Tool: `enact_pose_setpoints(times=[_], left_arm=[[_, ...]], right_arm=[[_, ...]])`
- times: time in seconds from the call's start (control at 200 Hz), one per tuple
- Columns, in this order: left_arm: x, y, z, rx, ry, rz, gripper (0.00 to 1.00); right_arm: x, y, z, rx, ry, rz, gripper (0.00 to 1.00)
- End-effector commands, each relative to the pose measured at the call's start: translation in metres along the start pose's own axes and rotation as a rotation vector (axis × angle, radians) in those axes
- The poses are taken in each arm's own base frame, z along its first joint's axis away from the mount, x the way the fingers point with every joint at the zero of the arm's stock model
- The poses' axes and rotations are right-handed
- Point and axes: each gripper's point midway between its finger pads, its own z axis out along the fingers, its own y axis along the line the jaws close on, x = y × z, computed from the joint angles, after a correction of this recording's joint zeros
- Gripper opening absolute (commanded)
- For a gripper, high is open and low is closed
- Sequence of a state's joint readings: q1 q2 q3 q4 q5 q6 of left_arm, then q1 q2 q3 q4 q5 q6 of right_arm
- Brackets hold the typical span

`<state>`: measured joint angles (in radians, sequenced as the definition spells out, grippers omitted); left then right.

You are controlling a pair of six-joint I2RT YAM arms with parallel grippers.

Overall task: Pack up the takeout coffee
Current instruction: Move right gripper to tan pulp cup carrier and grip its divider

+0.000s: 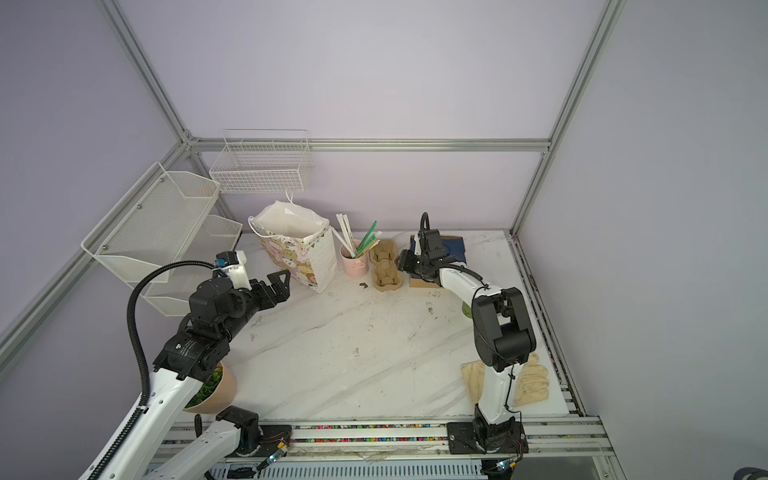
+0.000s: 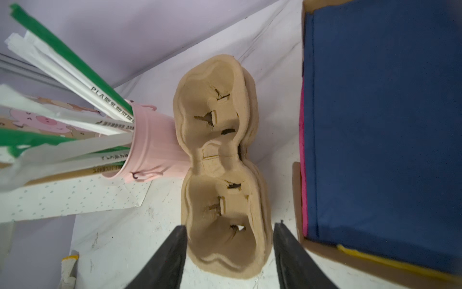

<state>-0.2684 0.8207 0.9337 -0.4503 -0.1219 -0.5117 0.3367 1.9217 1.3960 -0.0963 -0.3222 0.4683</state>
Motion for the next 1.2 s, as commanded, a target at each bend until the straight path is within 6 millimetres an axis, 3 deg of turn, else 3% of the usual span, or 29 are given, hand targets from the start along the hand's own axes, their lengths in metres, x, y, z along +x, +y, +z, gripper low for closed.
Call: enact_pose_setpoints(times=[0.0, 0.265, 0.565, 0.99, 1.195], left_arm=[[0.004, 0.006, 0.006, -0.013, -0.015, -0.001, 1.00], [0.006, 0.008, 0.008, -0.023, -0.009, 0.000, 1.00], [0.008, 0.011, 0.013, -0.041, 0.002, 0.006, 1.00], [0.010, 0.013, 0.016, -0.049, 0.008, 0.005, 1.00], [0.011, 0.012, 0.017, -0.043, 0.015, 0.004, 1.00]], right_arm=[[-0.026, 0.018, 0.014, -0.068, -0.078, -0.020, 0.55], [-0.040, 0.011, 0.054, -0.059, -0.090, -0.036, 0.53], [-0.051, 0.001, 0.083, -0.019, -0.090, -0.058, 0.50], [-0.052, 0.001, 0.089, -0.019, -0.085, -0.069, 0.38], [-0.050, 0.000, 0.091, -0.021, -0.075, -0.071, 0.37]])
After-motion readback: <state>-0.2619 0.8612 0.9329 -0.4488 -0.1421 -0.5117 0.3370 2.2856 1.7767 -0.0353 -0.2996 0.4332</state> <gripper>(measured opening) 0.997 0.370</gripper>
